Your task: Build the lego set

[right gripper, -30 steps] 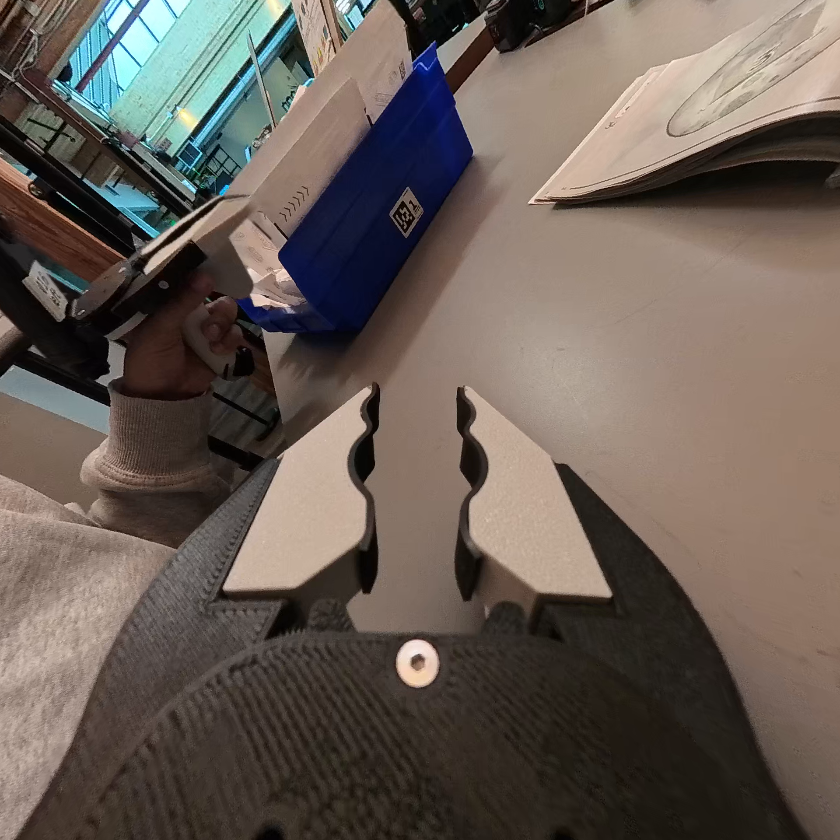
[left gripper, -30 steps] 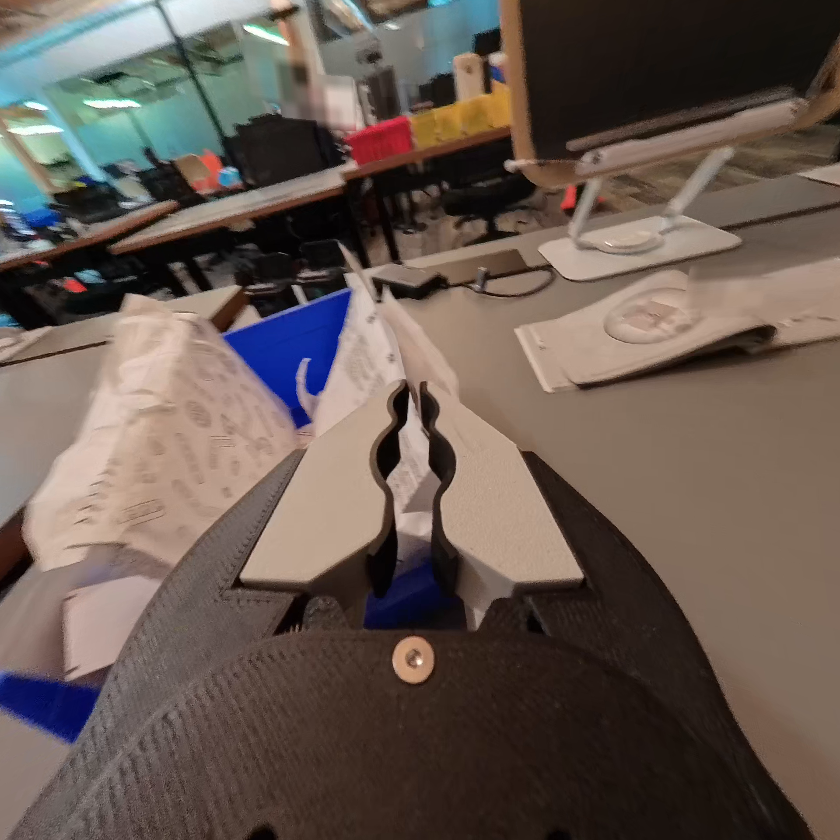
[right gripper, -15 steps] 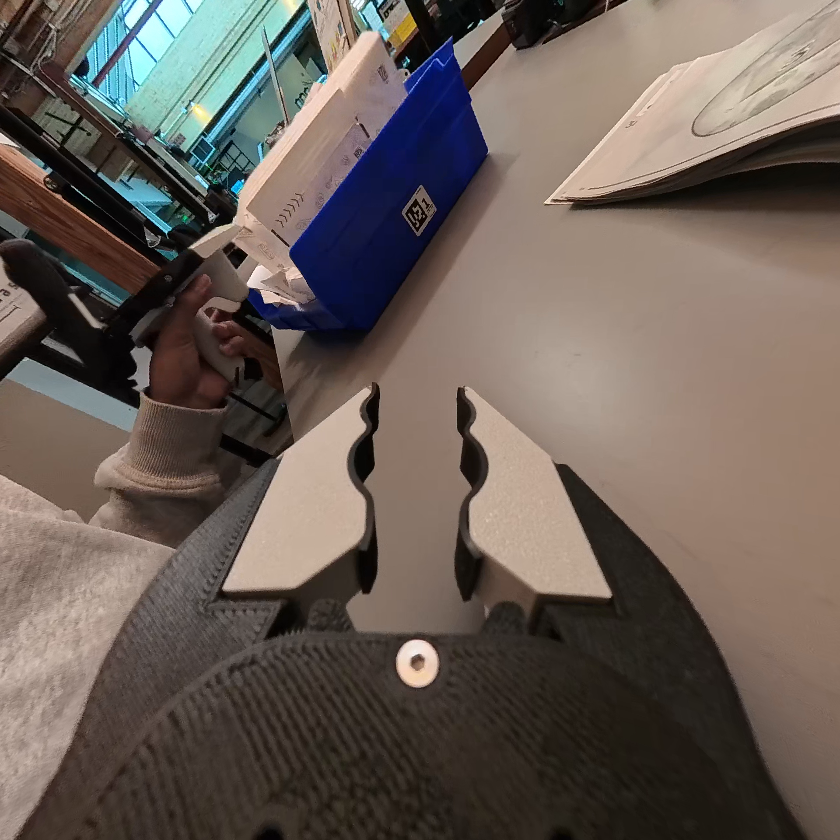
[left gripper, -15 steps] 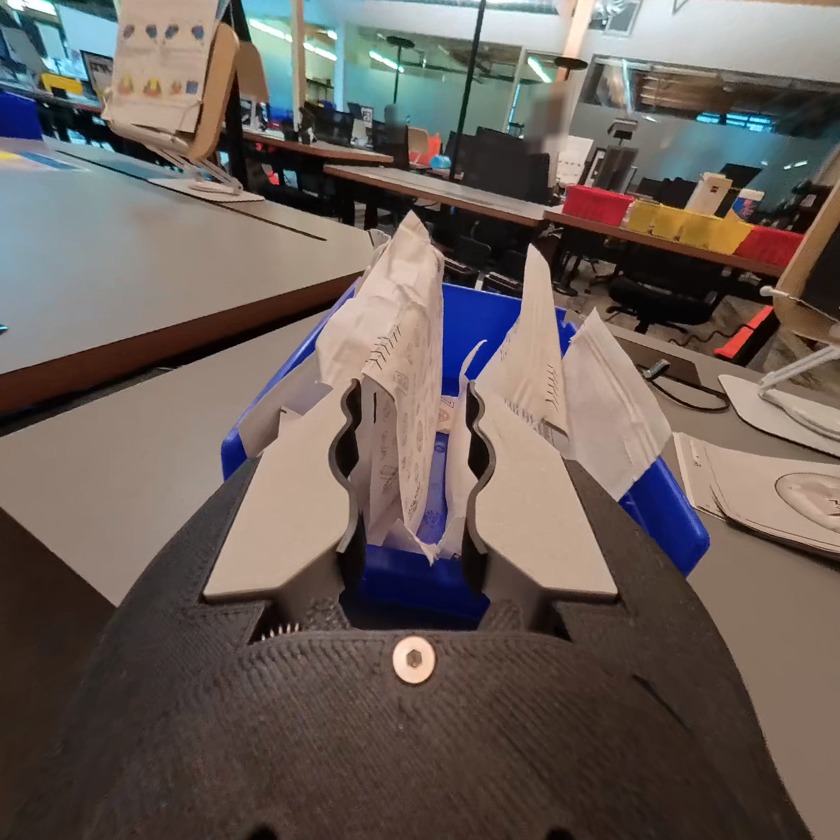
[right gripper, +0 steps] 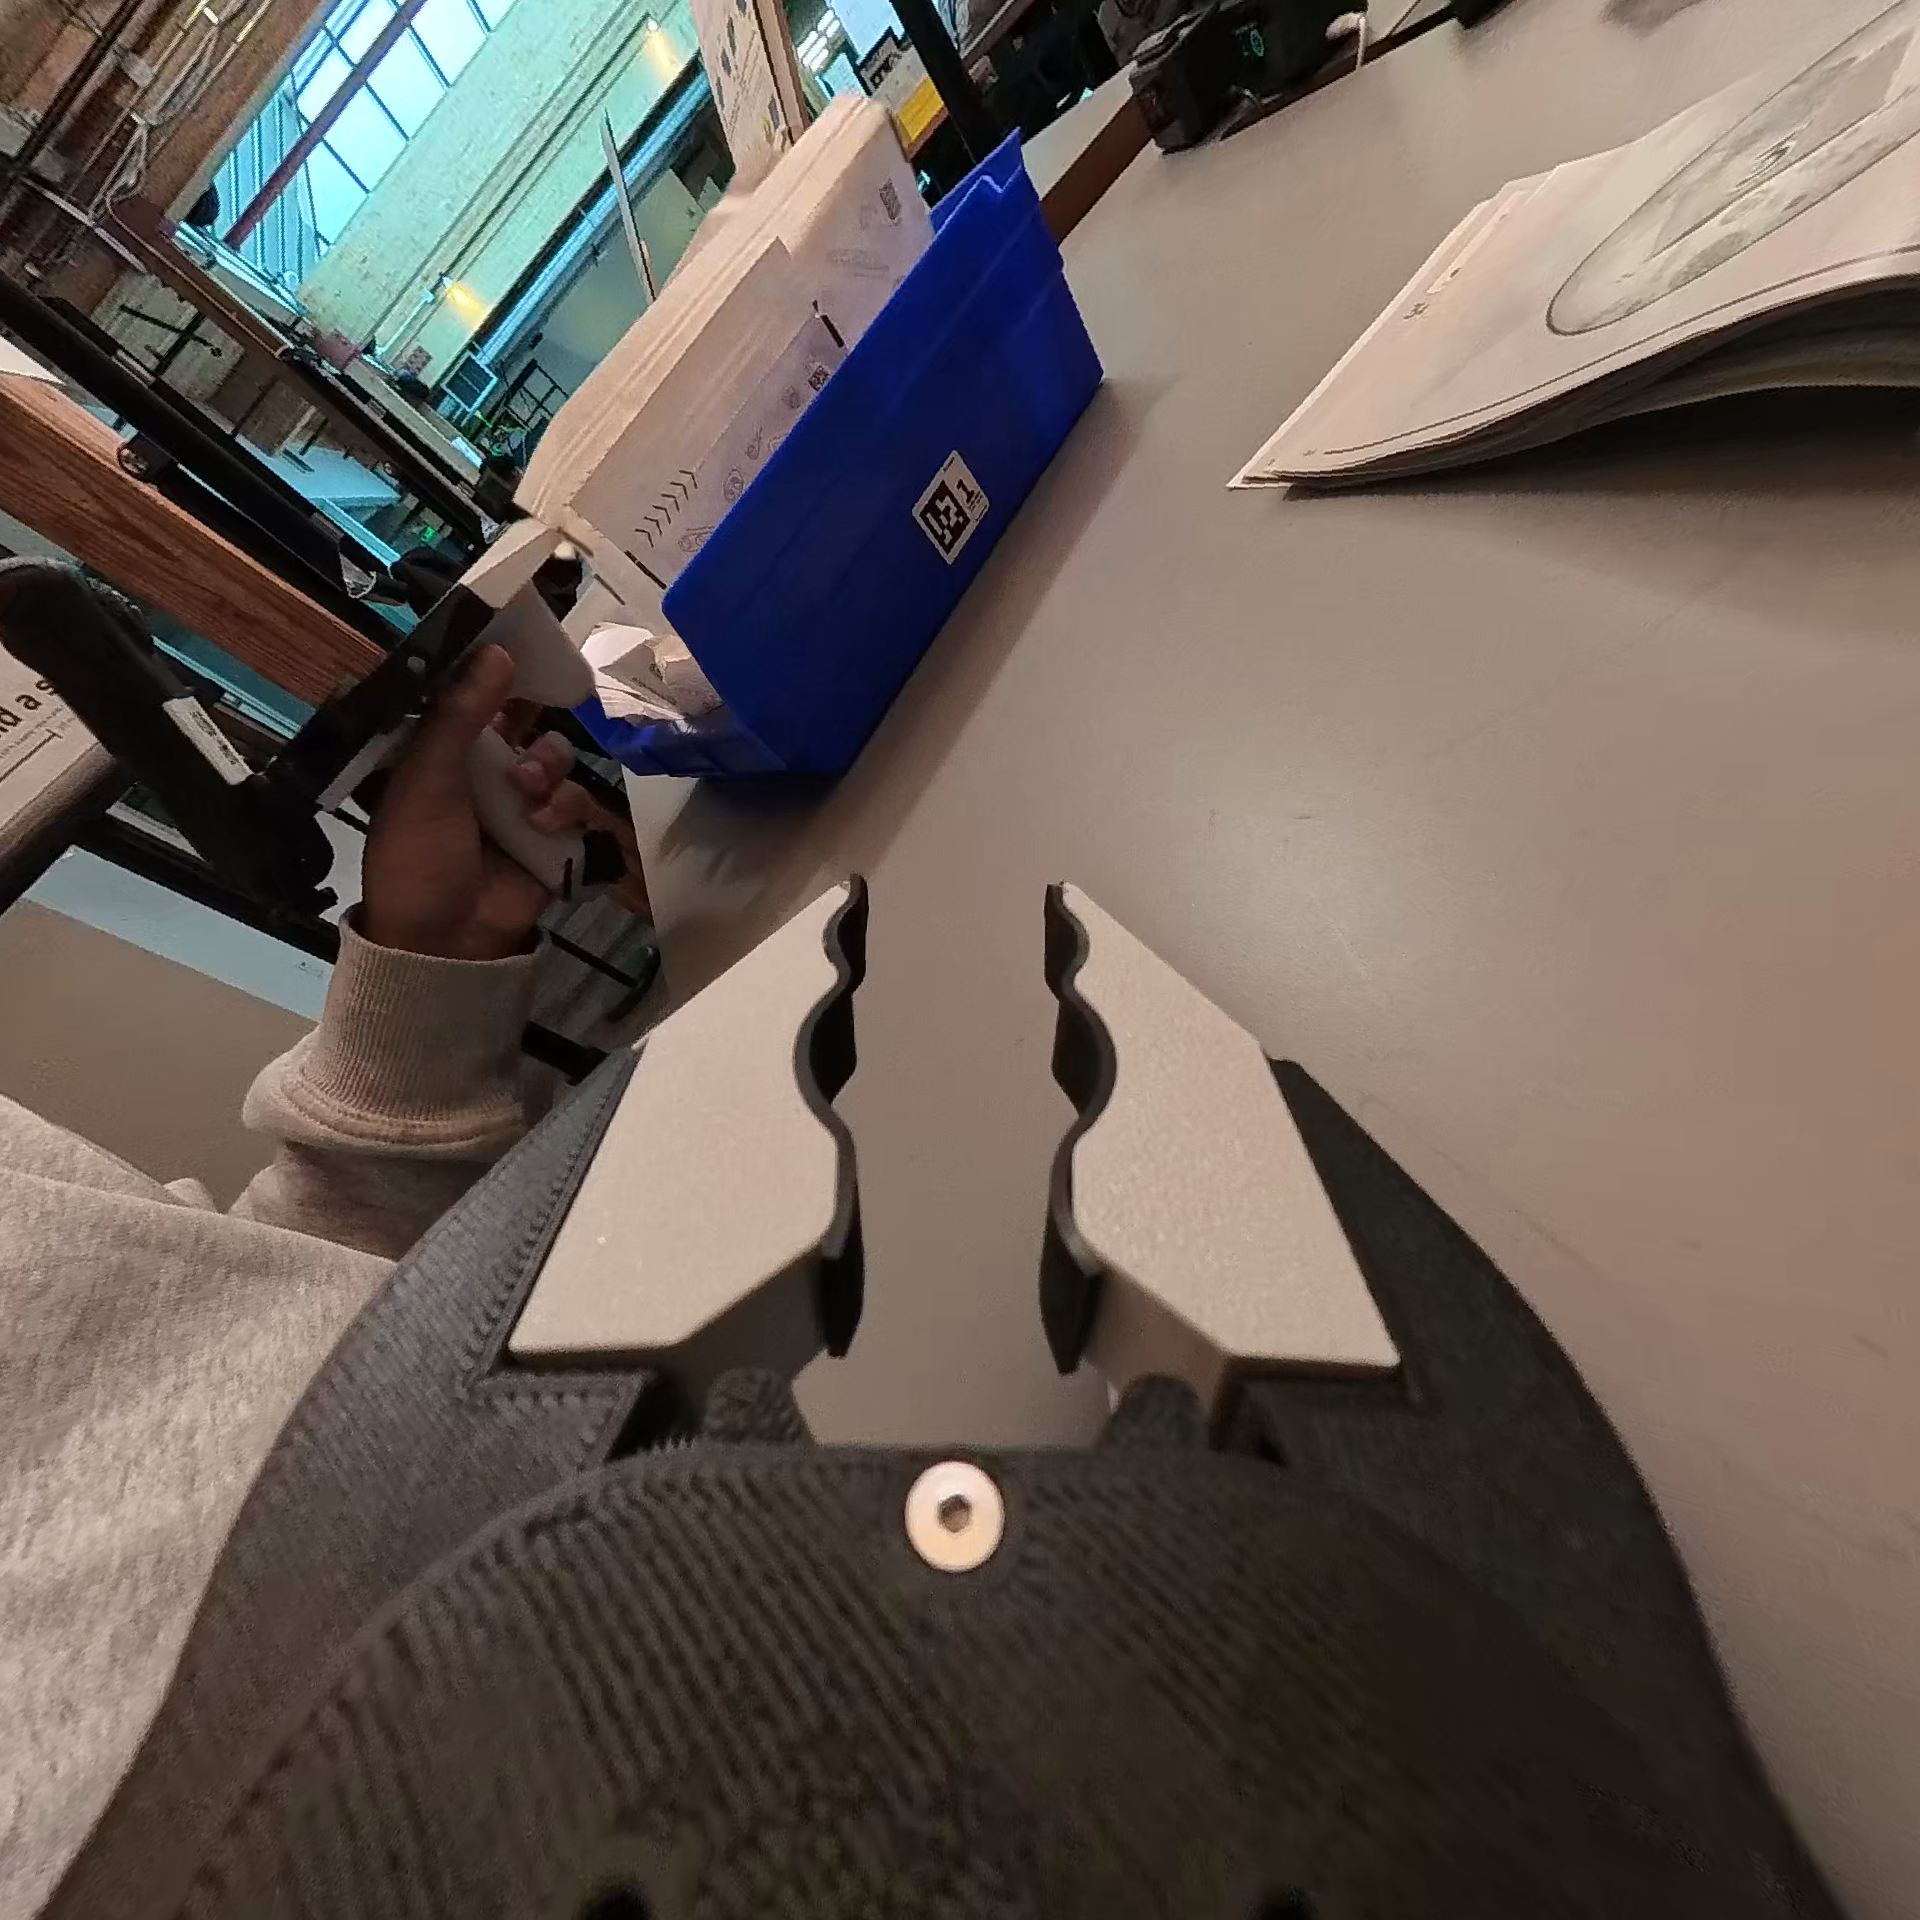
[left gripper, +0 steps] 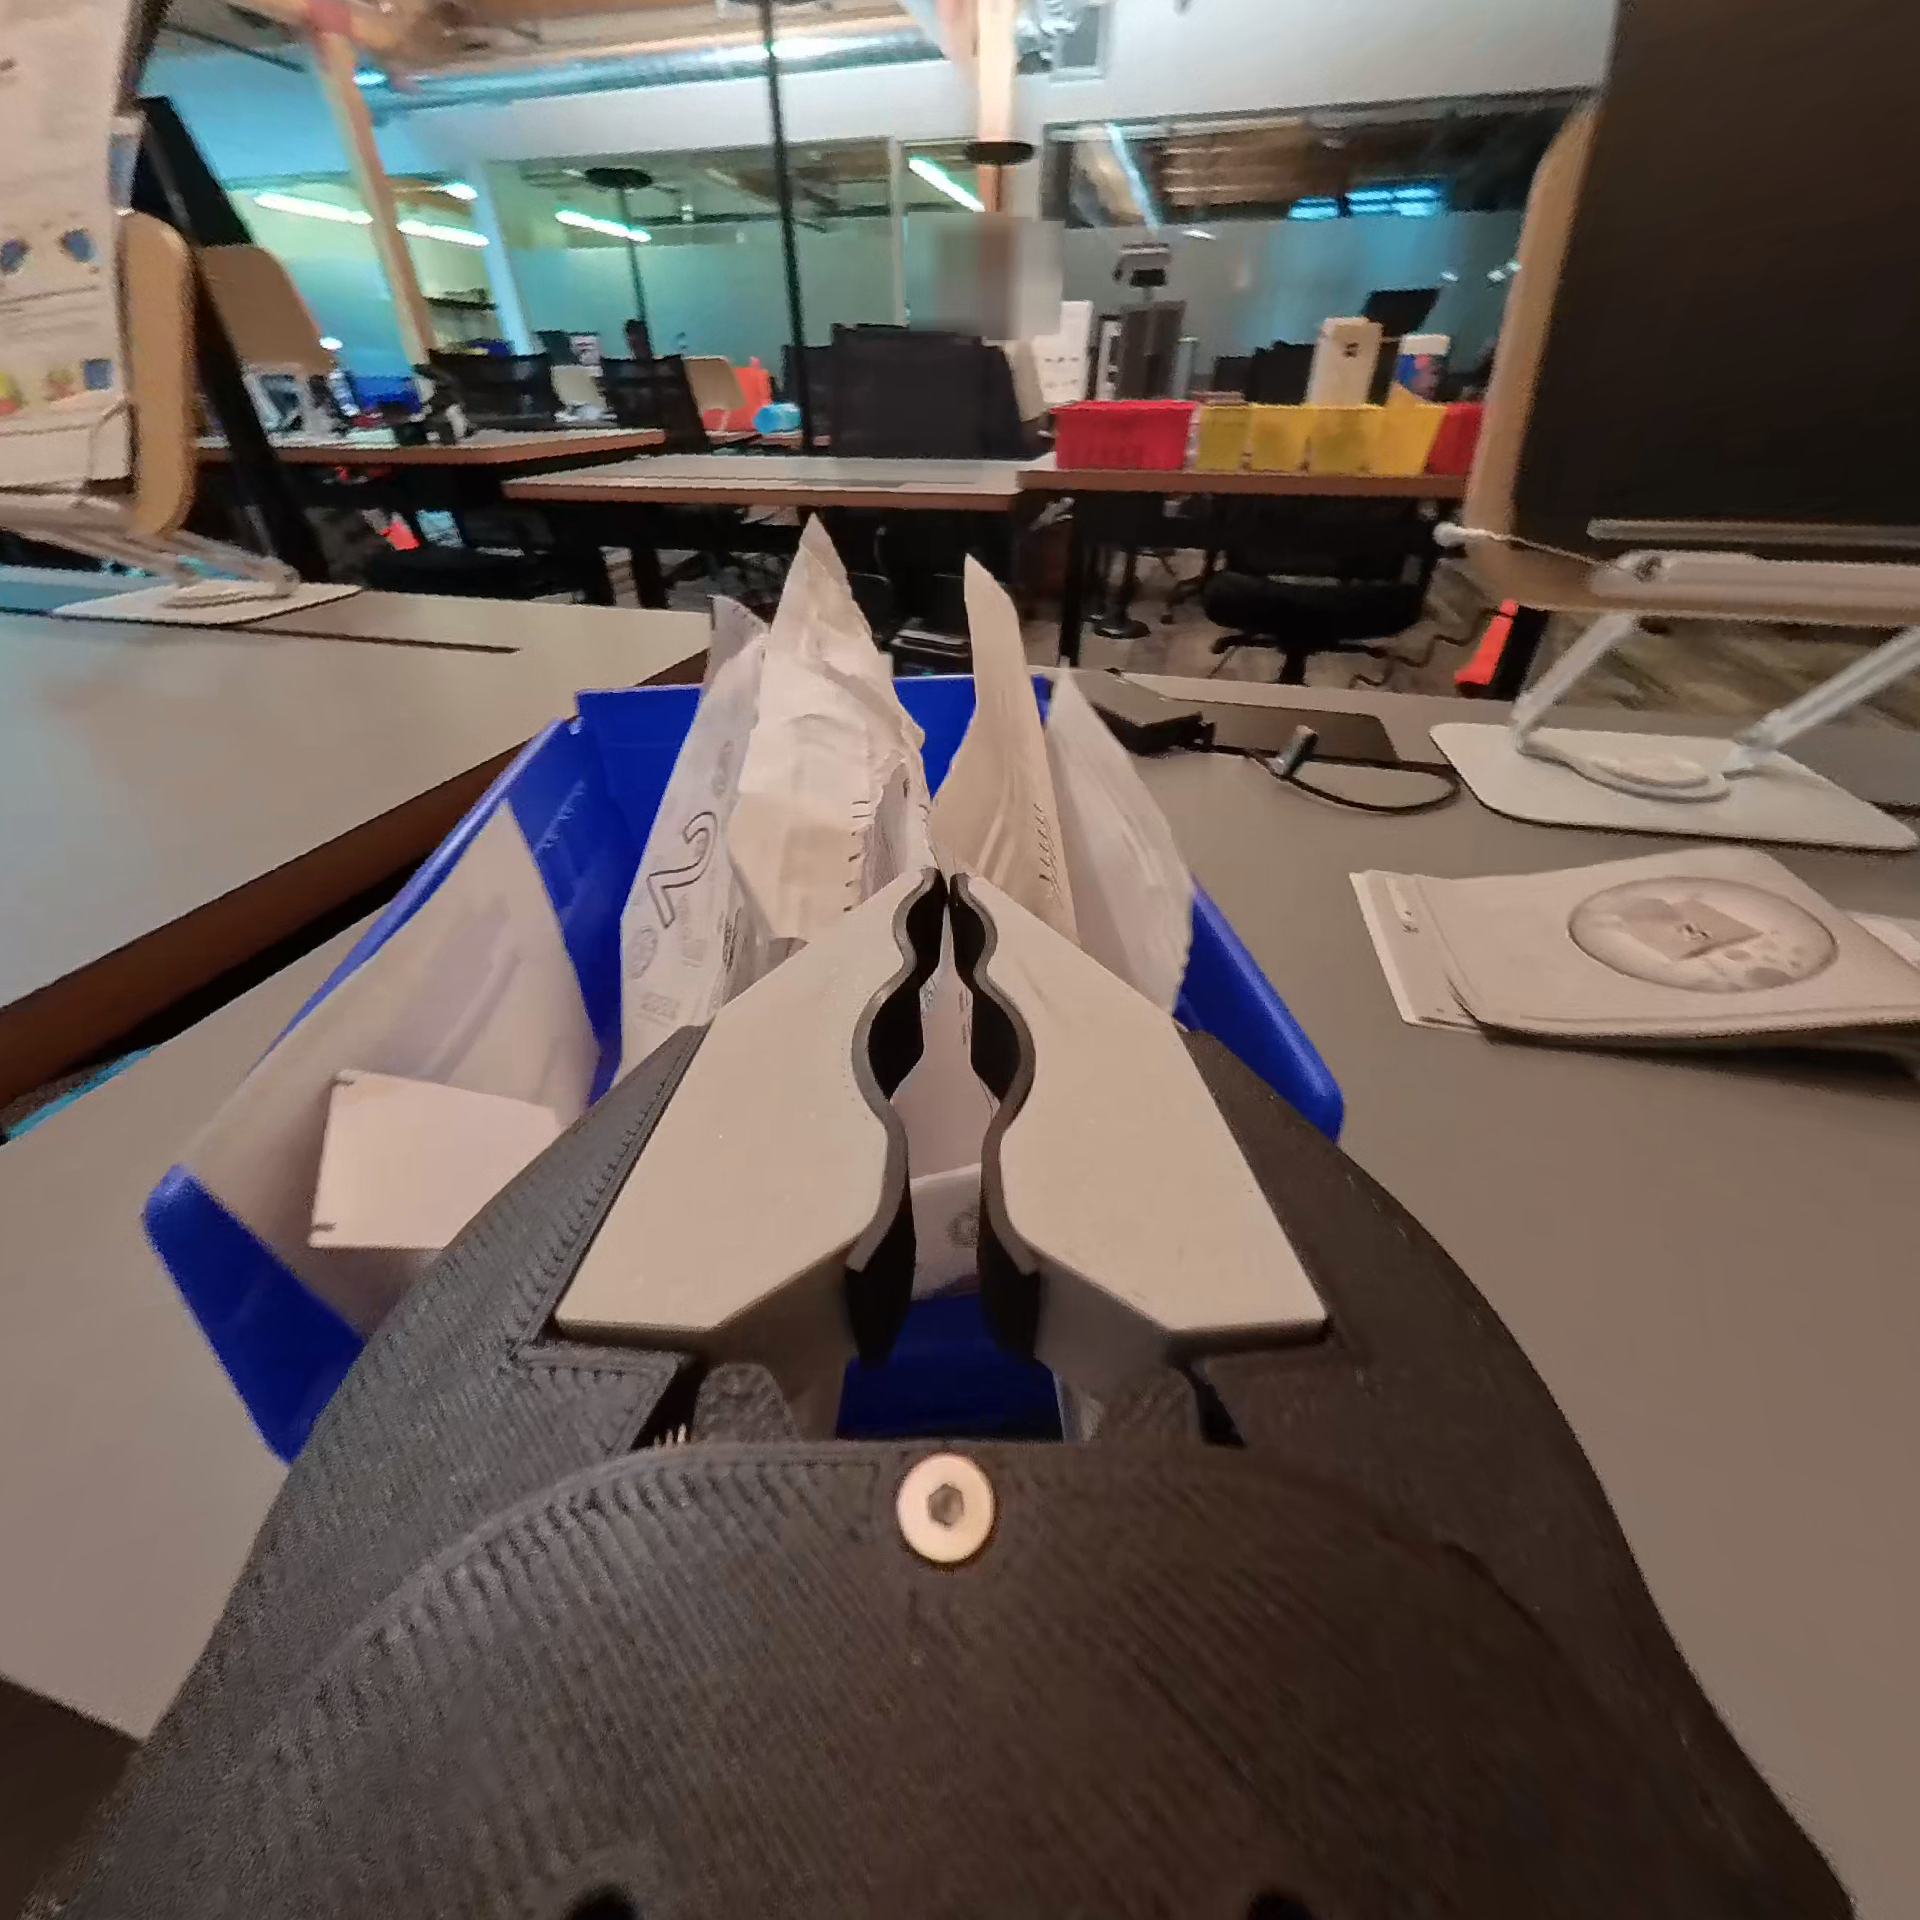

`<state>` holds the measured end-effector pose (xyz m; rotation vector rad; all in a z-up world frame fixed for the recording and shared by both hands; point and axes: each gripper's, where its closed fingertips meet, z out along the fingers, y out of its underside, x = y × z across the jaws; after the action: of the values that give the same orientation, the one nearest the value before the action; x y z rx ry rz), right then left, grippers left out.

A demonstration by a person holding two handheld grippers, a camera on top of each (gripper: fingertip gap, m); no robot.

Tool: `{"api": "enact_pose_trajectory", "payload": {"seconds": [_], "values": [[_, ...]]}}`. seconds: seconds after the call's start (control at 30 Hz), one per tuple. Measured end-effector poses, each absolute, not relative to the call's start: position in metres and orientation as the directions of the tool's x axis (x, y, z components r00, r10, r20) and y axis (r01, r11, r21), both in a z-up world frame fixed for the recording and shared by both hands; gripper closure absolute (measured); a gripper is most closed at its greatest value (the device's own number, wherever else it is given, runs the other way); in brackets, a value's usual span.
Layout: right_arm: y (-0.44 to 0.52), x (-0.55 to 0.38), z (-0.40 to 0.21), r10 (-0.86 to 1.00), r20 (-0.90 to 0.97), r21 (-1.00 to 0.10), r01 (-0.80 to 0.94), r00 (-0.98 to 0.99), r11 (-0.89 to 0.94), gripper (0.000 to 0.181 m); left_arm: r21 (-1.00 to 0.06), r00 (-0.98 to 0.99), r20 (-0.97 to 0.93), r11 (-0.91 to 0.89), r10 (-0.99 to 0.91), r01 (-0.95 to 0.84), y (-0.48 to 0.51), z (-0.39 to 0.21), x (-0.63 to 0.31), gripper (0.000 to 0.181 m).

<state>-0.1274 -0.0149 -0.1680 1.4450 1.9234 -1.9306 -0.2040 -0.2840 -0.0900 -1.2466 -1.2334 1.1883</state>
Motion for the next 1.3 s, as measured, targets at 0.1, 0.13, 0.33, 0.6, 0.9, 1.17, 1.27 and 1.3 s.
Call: {"api": "enact_pose_trajectory", "payload": {"seconds": [0.1, 0.13, 0.33, 0.6, 0.9, 1.17, 1.27, 1.3], "values": [[-0.015, -0.128, -0.168, 0.547, -0.624, -0.751, 0.621, -0.558, -0.224, 0.149, -0.994, 0.041, -0.089, -0.092, 0.995, 0.054, -0.27, -0.093, -0.206, 0.181], [-0.015, -0.128, -0.168, 0.548, -0.623, -0.752, 0.62, -0.558, -0.224, 0.149, -0.991, 0.049, -0.12, -0.123, 0.992, 0.059, -0.267, -0.095, -0.207, 0.181], [-0.014, -0.128, -0.168, 0.549, -0.622, -0.753, 0.619, -0.558, -0.225, 0.149, -0.977, 0.066, -0.195, -0.199, 0.979, 0.077, -0.258, -0.099, -0.208, 0.177], [-0.015, -0.128, -0.168, 0.546, -0.625, -0.75, 0.623, -0.558, -0.223, 0.148, -0.989, 0.052, -0.147, -0.147, 0.988, -0.005, -0.278, -0.079, -0.198, 0.166], [-0.016, -0.127, -0.169, 0.551, -0.617, -0.756, 0.619, -0.563, -0.213, 0.148, -0.935, 0.092, -0.195, -0.213, 0.977, 0.284, -0.327, -0.113, -0.209, 0.142], [-0.017, -0.125, -0.169, 0.549, -0.622, -0.751, 0.624, -0.558, -0.215, 0.148, -0.856, 0.254, -0.218, -0.31, 0.942, 0.414, -0.308, -0.145, -0.222, 0.128], [-0.018, -0.125, -0.169, 0.551, -0.618, -0.754, 0.623, -0.561, -0.21, 0.148, -0.848, 0.268, -0.206, -0.308, 0.941, 0.431, -0.307, -0.143, -0.23, 0.127], [-0.018, -0.125, -0.169, 0.553, -0.615, -0.755, 0.622, -0.562, -0.207, 0.148, -0.853, 0.249, -0.21, -0.302, 0.945, 0.426, -0.31, -0.14, -0.233, 0.13]]}}
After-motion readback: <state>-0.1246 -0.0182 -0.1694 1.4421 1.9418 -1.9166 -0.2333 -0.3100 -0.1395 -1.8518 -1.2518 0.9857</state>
